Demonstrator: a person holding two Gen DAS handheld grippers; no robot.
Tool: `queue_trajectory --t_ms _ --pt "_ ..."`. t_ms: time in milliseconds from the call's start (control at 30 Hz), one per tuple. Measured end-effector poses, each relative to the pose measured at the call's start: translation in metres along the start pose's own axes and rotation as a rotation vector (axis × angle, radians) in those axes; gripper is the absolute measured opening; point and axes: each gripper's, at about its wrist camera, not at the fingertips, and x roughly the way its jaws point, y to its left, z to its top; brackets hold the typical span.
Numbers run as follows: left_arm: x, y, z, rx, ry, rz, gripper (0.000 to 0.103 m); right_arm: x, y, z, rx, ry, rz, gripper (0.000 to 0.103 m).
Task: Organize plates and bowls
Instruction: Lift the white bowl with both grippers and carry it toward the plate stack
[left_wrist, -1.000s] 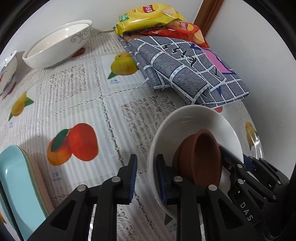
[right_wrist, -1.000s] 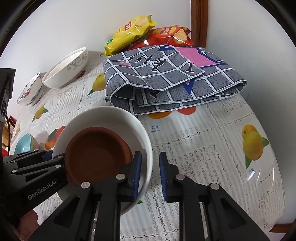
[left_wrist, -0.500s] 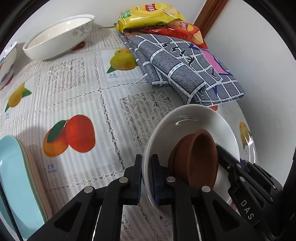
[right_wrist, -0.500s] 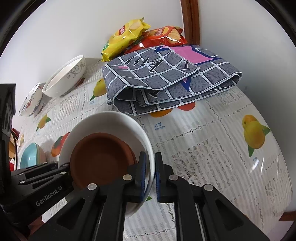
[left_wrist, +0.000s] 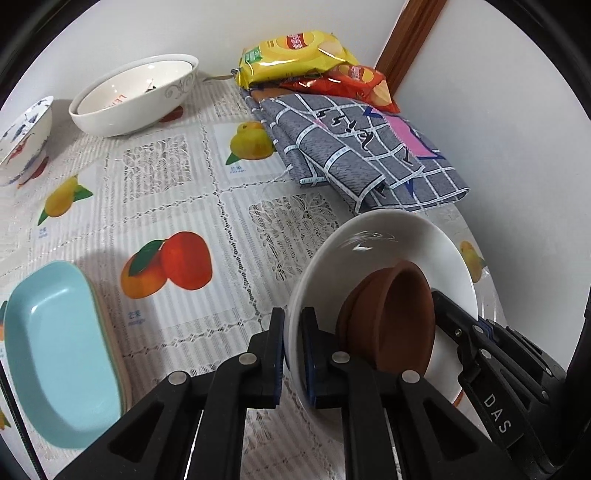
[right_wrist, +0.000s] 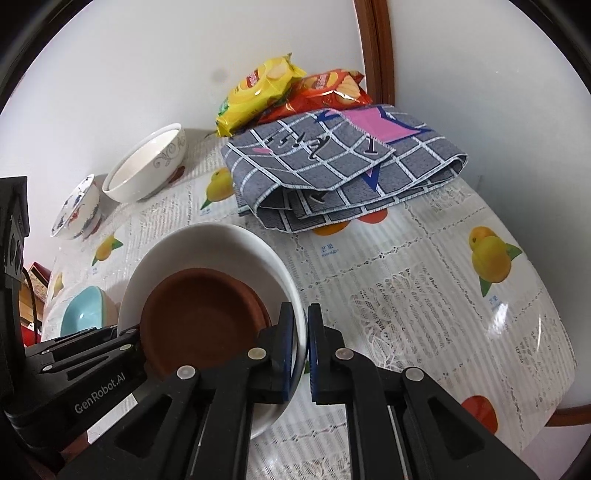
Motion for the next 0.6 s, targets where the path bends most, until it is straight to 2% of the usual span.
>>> queue_trajectory --t_ms 600 --pt "-0.044 0.009 -0.008 0.006 -0.056 0.011 0.009 -0.039 0.021 -0.005 0.014 -0.049 0.026 0.007"
